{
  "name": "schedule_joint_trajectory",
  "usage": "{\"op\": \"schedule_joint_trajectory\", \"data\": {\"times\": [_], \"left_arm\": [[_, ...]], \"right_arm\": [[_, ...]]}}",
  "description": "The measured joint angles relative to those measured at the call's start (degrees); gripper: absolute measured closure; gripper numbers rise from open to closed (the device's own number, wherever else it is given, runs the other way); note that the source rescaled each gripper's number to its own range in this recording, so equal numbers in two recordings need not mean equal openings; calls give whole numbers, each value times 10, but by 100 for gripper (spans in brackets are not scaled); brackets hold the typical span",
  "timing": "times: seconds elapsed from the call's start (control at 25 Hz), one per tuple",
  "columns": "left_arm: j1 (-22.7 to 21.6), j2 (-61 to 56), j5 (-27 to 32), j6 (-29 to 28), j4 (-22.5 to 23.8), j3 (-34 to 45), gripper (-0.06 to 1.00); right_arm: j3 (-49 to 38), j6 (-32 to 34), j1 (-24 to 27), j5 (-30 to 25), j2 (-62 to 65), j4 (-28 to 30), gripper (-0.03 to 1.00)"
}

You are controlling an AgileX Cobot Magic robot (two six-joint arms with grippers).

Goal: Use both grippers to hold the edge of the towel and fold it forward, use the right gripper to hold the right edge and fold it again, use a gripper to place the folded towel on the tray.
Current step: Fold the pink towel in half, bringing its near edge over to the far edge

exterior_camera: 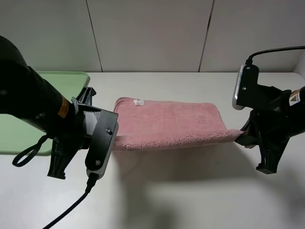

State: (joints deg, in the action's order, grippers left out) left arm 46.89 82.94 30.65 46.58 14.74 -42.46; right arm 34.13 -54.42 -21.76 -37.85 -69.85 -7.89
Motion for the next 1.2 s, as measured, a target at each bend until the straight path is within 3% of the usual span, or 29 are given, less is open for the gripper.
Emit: {"op": "schedule_joint_trajectory", "data": {"times": [0.28,0.52,1.2], "left_arm": [[48,-3,28,-62,25,0,94],[61,-32,44,-94,27,0,94],[61,-80,70,-100,31,0,94]], "right_arm": [[-1,4,0,-54,65,-11,97],[-1,8,0,-81,114,-19,97],[-1,10,0,-100,131,-28,97]]}}
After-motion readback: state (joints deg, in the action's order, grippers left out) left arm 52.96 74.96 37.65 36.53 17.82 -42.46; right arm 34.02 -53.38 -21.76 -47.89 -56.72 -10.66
